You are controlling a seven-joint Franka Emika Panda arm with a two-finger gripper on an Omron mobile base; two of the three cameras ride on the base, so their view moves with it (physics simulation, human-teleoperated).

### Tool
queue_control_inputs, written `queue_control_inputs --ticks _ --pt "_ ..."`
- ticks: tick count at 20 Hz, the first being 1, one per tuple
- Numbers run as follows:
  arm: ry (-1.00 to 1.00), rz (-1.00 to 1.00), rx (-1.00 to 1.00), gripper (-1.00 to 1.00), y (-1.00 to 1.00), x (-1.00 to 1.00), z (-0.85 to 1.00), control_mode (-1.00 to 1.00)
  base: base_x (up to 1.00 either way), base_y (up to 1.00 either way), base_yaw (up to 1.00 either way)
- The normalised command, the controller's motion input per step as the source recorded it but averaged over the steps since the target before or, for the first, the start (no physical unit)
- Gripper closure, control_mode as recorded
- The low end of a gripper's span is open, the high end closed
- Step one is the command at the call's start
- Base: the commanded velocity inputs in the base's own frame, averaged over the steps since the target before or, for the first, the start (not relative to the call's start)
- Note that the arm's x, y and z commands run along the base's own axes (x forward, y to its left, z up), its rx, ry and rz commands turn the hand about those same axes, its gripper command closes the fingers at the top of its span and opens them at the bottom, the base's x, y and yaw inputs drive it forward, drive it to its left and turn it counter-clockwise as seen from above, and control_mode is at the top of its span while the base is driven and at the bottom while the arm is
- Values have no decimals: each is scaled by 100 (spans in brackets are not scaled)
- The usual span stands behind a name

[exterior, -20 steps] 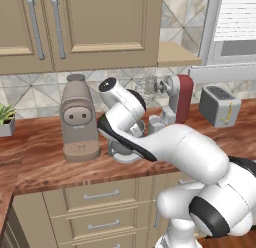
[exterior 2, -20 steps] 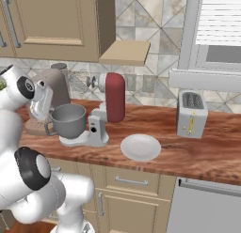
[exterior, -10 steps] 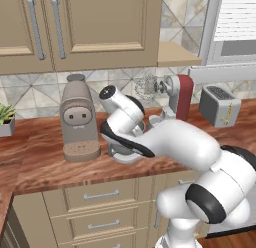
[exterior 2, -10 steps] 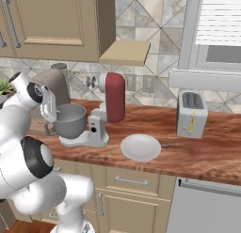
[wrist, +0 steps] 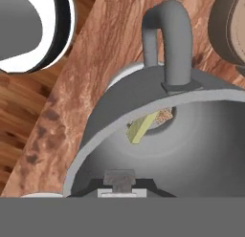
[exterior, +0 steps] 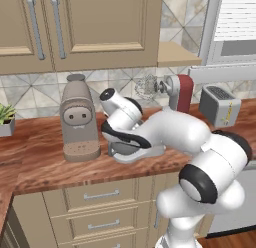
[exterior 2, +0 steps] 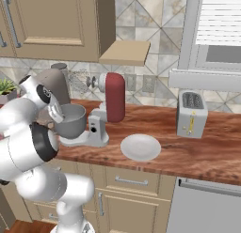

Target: Add butter and sugar cubes to the stand mixer bowl and then turn on the stand mixer to begin making frosting.

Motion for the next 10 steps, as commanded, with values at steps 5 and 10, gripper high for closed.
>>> queue_control_inputs --ticks 5,10 --pt "7 9 -4 100 0 13 -25 -100 0 0 0" --pt "2 10 -1 100 0 11 -18 -100 0 0 0"
